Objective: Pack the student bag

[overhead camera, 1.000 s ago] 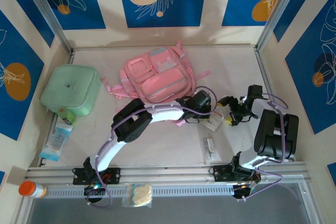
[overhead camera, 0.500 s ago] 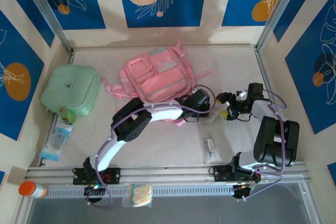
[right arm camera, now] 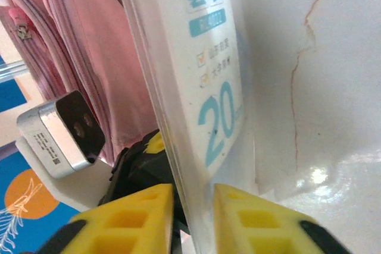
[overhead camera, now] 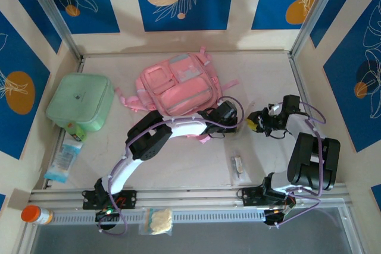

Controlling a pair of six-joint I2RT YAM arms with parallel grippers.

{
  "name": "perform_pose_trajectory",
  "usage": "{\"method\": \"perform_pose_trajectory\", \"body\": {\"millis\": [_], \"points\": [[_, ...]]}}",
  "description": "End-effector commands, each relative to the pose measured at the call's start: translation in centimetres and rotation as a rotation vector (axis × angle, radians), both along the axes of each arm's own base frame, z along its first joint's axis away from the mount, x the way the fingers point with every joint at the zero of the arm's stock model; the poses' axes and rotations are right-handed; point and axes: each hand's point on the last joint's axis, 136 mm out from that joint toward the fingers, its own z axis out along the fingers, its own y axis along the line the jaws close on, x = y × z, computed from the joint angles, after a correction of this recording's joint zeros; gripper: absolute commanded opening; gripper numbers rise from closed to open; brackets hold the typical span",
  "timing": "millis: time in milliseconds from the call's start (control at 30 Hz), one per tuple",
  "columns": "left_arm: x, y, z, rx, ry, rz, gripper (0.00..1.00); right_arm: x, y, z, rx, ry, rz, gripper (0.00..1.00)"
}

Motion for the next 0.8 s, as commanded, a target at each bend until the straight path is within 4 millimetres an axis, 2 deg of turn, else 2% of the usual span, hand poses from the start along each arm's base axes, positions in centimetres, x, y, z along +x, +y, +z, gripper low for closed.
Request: {"method": "perform_pose_trajectory", "body": {"millis": [0,200,300,400,500,600,667,767], "points": [[0.0,1.4,-0.9,0.045,0.024,0.007,0.00,-0.9,0.0,-0.7,0.013,0.039,0.011,0.16],[0.3,0.9,1.5,0.030,-0.012,-0.016,0.02,-1.3,-0.6,-0.7,0.001,0.057,0.001,0.01],[0.5,0.8,4.2,0.018,-0.048,-0.043,0.06,-1.2,-0.6,0.4,0.009,0.024,-0.001,0.00],[0.5,1.4,8.0,0.008,-0.123,-0.073,0.12,-1.2,-0.6,1.9,0.004,-0.013,-0.008,0.00],[0.6,3.6,11.3,0.063,-0.225,-0.101,0.18,-1.0,-0.5,3.7,0.002,-0.068,-0.010,0.00],[0.9,6.8,14.1,0.156,-0.351,-0.129,0.29,-0.9,-0.4,5.3,-0.001,-0.102,-0.011,0.00],[1.3,9.2,15.0,0.252,-0.434,-0.161,0.35,-0.7,-0.2,6.2,0.007,-0.125,-0.010,0.00],[1.8,12.3,14.7,0.430,-0.529,-0.239,0.44,-0.6,0.1,7.4,0.005,-0.150,-0.001,0.00]]}}
